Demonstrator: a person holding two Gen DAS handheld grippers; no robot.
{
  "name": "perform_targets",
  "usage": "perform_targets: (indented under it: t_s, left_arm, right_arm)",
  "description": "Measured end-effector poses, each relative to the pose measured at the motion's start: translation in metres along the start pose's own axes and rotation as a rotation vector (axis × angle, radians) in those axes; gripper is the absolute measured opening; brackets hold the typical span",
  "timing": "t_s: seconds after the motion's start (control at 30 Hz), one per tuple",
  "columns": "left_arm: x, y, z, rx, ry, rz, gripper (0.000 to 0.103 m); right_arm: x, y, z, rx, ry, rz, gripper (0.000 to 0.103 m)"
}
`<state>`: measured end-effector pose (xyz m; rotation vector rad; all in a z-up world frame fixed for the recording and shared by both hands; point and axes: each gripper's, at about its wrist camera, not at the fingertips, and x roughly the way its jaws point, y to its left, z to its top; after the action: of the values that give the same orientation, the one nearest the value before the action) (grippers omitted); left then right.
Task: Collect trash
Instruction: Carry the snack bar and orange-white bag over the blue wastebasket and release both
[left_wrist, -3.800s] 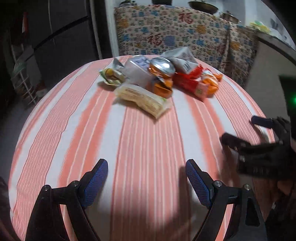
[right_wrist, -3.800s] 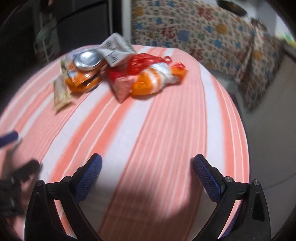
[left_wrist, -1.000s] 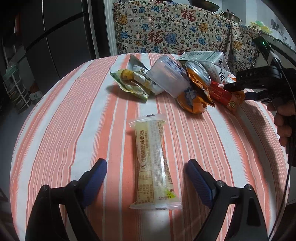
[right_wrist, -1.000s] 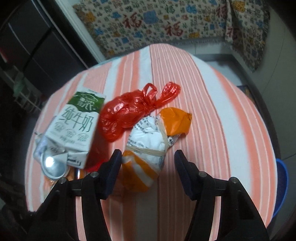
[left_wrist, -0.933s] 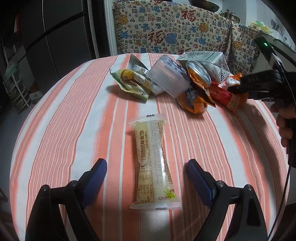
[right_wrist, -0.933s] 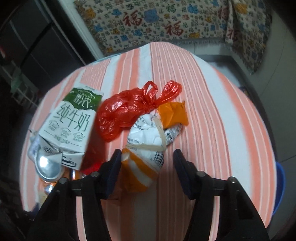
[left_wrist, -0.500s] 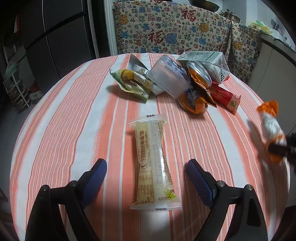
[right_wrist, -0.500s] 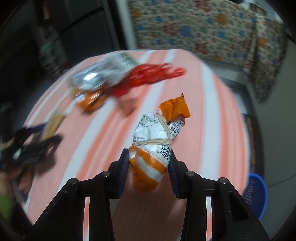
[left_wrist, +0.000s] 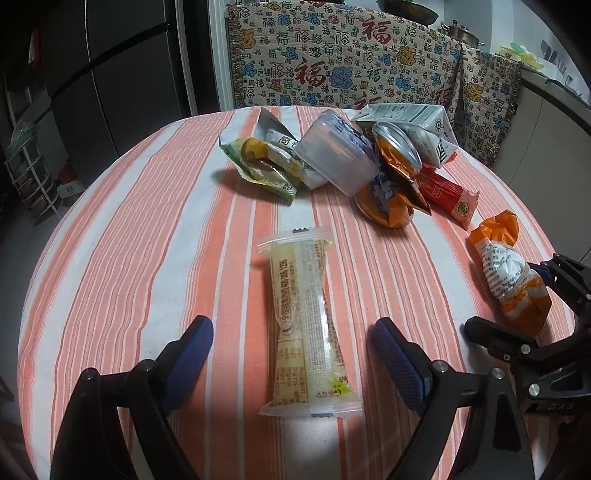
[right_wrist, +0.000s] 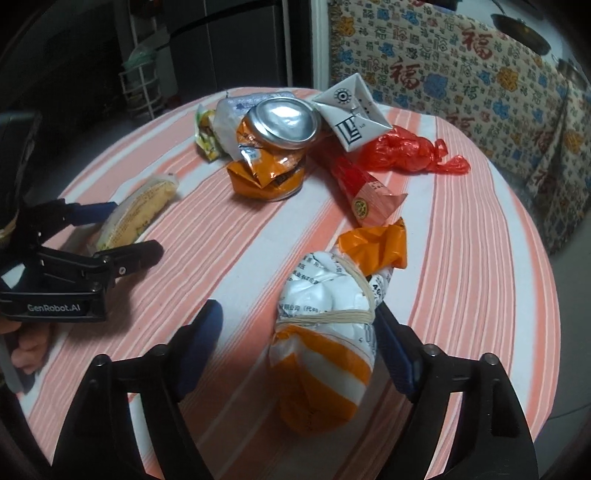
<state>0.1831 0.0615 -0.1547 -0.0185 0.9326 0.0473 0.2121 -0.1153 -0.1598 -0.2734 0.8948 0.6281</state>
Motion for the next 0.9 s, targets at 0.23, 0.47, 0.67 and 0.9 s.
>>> perform_targets:
  t_s: [0.23, 0.47, 0.67, 0.9]
  left_arm:
    - [-0.018, 0.022, -0.003, 0.0, 0.036, -0.125, 0.09]
    - [-0.008, 0.013, 0.014, 0.021, 0.093, -0.134, 0.063]
    - [-0.013, -0.004, 0.013, 0.088, 0.081, -0.097, 0.023]
    - [-0.034, -0.014, 0.002, 0.078, 0.026, -0.183, 0.019]
  right_arm:
    - [-0.017, -0.012, -0.008, 0.07, 0.026, 0.071, 0.084]
    - [-0.026, -0.02, 0.003, 0.112, -0.004, 0.088, 0.084]
    - [-0.016, -0.033, 0.007, 0.164, 0.051, 0.095, 0.043]
    - [-0.052, -0.034, 0.002, 0.15, -0.01, 0.114, 0.042]
